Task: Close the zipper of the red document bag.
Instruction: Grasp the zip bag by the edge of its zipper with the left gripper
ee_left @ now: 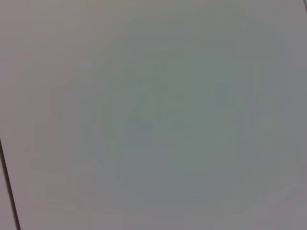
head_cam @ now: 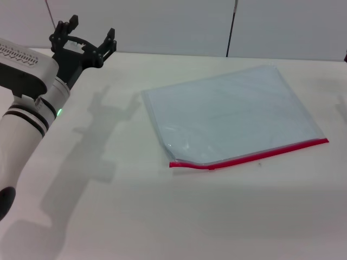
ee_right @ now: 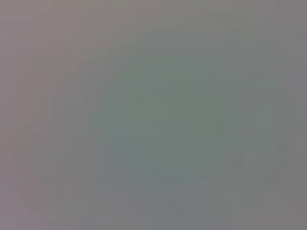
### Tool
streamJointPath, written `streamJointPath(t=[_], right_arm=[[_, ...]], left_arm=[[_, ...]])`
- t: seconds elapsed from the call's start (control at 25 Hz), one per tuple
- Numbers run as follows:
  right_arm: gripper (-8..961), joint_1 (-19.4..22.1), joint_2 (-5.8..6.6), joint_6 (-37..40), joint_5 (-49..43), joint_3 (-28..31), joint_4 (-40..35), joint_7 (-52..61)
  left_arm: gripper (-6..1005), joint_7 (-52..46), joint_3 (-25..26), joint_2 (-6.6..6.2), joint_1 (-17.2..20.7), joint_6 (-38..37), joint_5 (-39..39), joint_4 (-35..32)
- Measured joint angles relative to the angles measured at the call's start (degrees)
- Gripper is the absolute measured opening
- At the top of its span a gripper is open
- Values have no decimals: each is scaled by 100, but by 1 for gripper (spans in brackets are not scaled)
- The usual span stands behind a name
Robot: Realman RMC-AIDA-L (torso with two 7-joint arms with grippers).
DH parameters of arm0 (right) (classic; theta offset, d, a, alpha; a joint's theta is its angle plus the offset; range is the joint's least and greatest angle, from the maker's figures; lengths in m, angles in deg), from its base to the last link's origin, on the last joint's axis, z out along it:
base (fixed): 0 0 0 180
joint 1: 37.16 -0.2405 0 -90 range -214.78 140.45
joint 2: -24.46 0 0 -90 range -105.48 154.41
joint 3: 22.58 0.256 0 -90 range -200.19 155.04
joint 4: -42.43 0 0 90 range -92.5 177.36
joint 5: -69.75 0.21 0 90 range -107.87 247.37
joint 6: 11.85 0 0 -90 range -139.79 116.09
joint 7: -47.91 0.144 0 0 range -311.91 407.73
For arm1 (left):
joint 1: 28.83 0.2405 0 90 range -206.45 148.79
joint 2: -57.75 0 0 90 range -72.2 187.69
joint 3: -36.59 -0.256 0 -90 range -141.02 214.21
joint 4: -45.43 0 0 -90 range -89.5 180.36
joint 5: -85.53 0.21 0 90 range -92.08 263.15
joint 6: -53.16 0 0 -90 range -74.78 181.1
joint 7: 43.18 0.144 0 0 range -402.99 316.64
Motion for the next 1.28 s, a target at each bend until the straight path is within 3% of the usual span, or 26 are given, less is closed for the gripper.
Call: streamJointPath(t=[0.04,0.4,0.72,0.84,1.28], right_arm=[[803,-6,0,-20,0,26,0,1],[874,-17,0,-51,-2,54,29,9],[884,25,8,-76,-28,54,29,-15],[884,32,9,-123,-37,54,29,-23],[883,38,13,-132,-32,53,37,-32]], left_arm=[[877,-1,0,-2,-3,0,-1,0],[878,-207,-38,-9,-13,38,13,7],[878,-607,-82,-56,-202,942,102,181],[877,-615,-97,-124,-160,1466,457,624],[878,-201,-70,-535,589,4629,1695,3780]])
